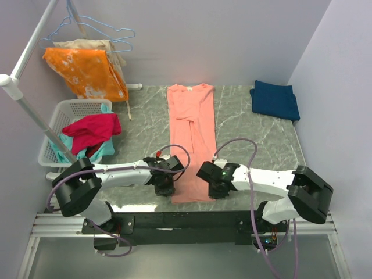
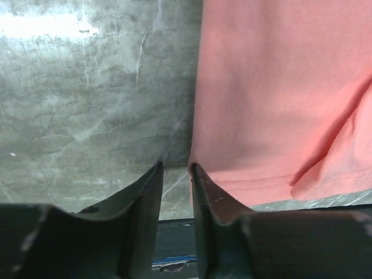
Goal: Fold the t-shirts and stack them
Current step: Fold the tshirt
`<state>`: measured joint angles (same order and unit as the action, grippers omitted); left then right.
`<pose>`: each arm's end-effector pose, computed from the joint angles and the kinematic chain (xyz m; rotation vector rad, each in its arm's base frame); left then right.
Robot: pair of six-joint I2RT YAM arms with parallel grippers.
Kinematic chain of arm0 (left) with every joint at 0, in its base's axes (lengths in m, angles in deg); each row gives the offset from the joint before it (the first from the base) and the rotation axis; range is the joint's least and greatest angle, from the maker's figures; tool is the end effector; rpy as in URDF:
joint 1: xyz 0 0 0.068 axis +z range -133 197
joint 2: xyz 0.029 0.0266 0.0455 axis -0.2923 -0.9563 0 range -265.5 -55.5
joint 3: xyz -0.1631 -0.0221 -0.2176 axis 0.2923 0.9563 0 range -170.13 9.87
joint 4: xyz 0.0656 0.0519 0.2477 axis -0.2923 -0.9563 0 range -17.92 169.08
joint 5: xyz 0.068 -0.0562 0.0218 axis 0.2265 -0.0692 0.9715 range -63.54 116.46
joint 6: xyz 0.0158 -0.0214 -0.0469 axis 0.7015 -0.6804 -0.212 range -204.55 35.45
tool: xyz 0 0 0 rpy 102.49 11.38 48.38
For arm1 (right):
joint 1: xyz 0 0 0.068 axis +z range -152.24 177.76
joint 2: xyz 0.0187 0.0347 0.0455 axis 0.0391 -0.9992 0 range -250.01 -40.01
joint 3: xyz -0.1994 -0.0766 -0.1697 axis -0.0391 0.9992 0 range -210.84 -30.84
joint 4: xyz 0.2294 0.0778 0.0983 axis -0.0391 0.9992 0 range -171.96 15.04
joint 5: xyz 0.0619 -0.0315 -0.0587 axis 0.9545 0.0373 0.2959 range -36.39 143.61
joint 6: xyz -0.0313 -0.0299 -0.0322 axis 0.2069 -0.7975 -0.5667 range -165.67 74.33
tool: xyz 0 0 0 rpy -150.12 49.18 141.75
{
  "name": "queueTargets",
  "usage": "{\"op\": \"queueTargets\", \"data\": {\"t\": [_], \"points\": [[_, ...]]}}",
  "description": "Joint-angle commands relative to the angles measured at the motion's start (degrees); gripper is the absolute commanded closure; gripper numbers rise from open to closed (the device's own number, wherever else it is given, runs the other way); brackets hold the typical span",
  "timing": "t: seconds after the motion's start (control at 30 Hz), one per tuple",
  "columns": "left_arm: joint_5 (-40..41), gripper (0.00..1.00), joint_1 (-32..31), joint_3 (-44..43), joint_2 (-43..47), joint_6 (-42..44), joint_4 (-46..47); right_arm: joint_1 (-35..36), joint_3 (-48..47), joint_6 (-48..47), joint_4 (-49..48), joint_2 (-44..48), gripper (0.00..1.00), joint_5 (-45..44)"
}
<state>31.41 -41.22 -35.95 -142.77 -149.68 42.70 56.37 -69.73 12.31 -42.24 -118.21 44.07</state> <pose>0.1363 -0.2140 0.1530 -0.1919 2.9511 -0.2171 0.1166 0.1800 0.1561 0.0073 2.8980 0.1098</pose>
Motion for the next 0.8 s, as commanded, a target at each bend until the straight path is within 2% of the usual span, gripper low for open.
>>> {"op": "queueTargets", "data": {"t": [0.0,0.2,0.3,0.33,0.4,0.47,0.77], "points": [[-1.1,0.71,-1.0,5.6,-3.5,-1.8,-1.1,0.2,4.8,1.6,3.4,0.1,0.79,-0.8],[-1.3,0.88,-1.0,5.8,-3.8,-1.8,-0.7,0.0,6.8,1.9,3.4,2.3,0.74,-0.5],[-1.3,0.92,-1.0,6.0,-4.1,-1.8,-0.5,0.1,6.6,2.0,3.6,2.1,0.75,-0.5],[-1.3,0.92,-1.0,5.9,-4.2,-1.8,-0.5,0.0,6.7,1.9,3.5,1.9,0.78,-0.4],[-1.2,0.96,-1.0,6.2,-4.3,-1.8,-0.5,0.0,6.6,1.9,3.5,1.6,0.93,-0.4],[-1.2,0.99,-1.1,6.3,-4.4,-1.9,-0.5,0.1,6.5,2.0,3.7,1.4,1.00,-0.4],[1.2,0.99,-1.0,6.8,-2.4,-4.0,-2.9,0.1,5.7,3.1,5.6,3.0,1.00,-1.2]]}}
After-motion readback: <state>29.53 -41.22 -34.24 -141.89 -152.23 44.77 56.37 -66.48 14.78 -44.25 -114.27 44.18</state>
